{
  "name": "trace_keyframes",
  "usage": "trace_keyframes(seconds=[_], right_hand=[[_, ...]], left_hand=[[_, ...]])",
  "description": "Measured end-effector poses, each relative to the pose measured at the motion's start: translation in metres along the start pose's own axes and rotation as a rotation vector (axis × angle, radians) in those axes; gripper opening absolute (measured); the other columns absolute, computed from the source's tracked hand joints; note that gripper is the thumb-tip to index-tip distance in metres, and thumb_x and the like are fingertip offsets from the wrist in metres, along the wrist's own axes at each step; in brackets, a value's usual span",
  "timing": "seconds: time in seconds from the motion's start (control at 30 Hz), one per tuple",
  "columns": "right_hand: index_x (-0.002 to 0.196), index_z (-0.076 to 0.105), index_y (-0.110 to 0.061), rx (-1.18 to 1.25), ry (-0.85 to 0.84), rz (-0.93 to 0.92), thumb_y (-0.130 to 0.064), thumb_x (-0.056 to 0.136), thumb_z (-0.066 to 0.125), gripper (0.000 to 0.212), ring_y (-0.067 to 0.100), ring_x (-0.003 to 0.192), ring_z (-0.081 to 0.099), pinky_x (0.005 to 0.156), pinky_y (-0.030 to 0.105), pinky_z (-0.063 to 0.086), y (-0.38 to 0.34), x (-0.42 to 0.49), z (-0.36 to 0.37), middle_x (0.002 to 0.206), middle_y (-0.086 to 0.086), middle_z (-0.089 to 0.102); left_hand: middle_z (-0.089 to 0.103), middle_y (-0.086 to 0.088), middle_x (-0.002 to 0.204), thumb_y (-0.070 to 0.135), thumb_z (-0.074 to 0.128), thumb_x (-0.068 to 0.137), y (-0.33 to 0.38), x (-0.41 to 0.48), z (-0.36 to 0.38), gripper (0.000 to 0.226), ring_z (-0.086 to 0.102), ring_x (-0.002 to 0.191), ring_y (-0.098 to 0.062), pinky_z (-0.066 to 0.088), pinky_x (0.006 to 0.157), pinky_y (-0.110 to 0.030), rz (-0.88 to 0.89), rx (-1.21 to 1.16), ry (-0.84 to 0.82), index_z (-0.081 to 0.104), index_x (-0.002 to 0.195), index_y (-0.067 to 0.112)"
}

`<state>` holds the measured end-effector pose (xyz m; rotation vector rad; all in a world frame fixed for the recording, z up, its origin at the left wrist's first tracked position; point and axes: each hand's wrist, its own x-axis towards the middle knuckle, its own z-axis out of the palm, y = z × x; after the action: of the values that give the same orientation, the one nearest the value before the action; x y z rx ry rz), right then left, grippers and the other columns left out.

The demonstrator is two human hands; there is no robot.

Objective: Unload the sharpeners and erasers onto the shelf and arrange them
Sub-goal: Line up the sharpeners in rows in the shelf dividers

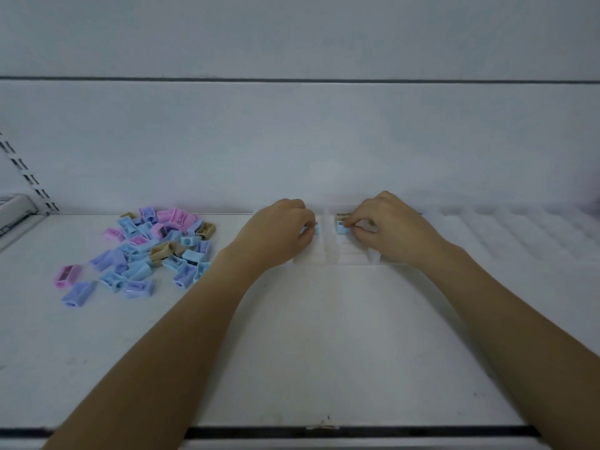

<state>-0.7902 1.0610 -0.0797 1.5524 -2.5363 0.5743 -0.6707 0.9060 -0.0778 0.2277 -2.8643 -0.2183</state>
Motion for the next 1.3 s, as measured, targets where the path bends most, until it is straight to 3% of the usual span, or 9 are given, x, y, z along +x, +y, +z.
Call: trace_keyframes(seconds=[0.17, 0.33, 0.57, 0.97, 1.03, 1.2, 1.3], right_hand=[[0.106, 0.068, -0.016, -0.008, -0.014, 0.010, -0.015, 0.089, 0.053, 0.023, 0.020, 0.098, 0.047, 0.084, 0.035, 0.042, -0.003, -0.001, -0.002, 0.103, 0.000, 0.066], [0.105, 0.067, -0.013, 0.001, 0.068, 0.003, -0.013, 0.090, 0.050, 0.022, 0.021, 0.096, 0.048, 0.078, 0.028, 0.038, -0.005, -0.004, -0.008, 0.104, 0.002, 0.064], [0.106, 0.066, -0.011, 0.083, 0.153, -0.087, -0.010, 0.089, 0.052, 0.023, 0.023, 0.102, 0.050, 0.086, 0.031, 0.040, -0.021, 0.002, -0.012, 0.106, 0.004, 0.065], [0.115, 0.062, -0.019, 0.046, 0.007, -0.318, -0.018, 0.092, 0.049, 0.026, 0.017, 0.108, 0.047, 0.092, 0.030, 0.037, -0.151, 0.044, 0.012, 0.117, -0.002, 0.060], [0.116, 0.061, -0.020, 0.036, -0.056, -0.305, -0.020, 0.092, 0.049, 0.027, 0.018, 0.109, 0.046, 0.092, 0.033, 0.039, -0.179, 0.055, 0.024, 0.118, -0.001, 0.059], [0.117, 0.060, -0.019, 0.026, -0.128, -0.213, -0.021, 0.091, 0.049, 0.028, 0.018, 0.107, 0.048, 0.090, 0.037, 0.042, -0.226, 0.076, 0.057, 0.117, 0.001, 0.058], [0.119, 0.059, -0.018, 0.031, -0.119, -0.156, -0.022, 0.091, 0.050, 0.029, 0.017, 0.101, 0.049, 0.087, 0.035, 0.043, -0.239, 0.083, 0.069, 0.115, 0.004, 0.059]], left_hand=[[0.061, -0.006, 0.104, 0.021, 0.044, 0.095, -0.002, 0.001, 0.002, 0.027, 0.052, 0.099, -0.021, 0.044, 0.086, -0.038, 0.013, -0.005, 0.023, 0.065, 0.104, 0.008], [0.061, -0.003, 0.109, 0.021, 0.045, 0.095, -0.005, 0.000, -0.007, 0.025, 0.053, 0.101, -0.019, 0.041, 0.083, -0.030, 0.028, -0.011, 0.115, 0.064, 0.108, 0.012], [0.061, -0.003, 0.117, 0.020, 0.046, 0.094, -0.028, -0.010, -0.032, 0.025, 0.053, 0.108, -0.021, 0.040, 0.087, -0.032, -0.096, 0.017, 0.241, 0.063, 0.112, 0.014], [0.060, -0.002, 0.113, 0.021, 0.049, 0.093, -0.131, -0.084, -0.104, 0.022, 0.057, 0.098, -0.017, 0.045, 0.085, -0.033, -0.151, 0.118, 0.142, 0.064, 0.108, 0.015], [0.060, -0.003, 0.112, 0.018, 0.051, 0.092, -0.152, -0.102, -0.111, 0.020, 0.058, 0.094, -0.016, 0.045, 0.087, -0.034, -0.150, 0.096, 0.085, 0.064, 0.107, 0.014], [0.059, -0.004, 0.113, 0.009, 0.052, 0.091, -0.207, -0.137, -0.116, 0.021, 0.060, 0.090, -0.014, 0.034, 0.082, -0.020, -0.121, 0.058, -0.019, 0.064, 0.108, 0.013], [0.058, -0.006, 0.116, 0.006, 0.049, 0.091, -0.231, -0.141, -0.110, 0.025, 0.057, 0.091, -0.013, 0.035, 0.086, -0.022, -0.098, 0.035, -0.085, 0.061, 0.112, 0.013]])
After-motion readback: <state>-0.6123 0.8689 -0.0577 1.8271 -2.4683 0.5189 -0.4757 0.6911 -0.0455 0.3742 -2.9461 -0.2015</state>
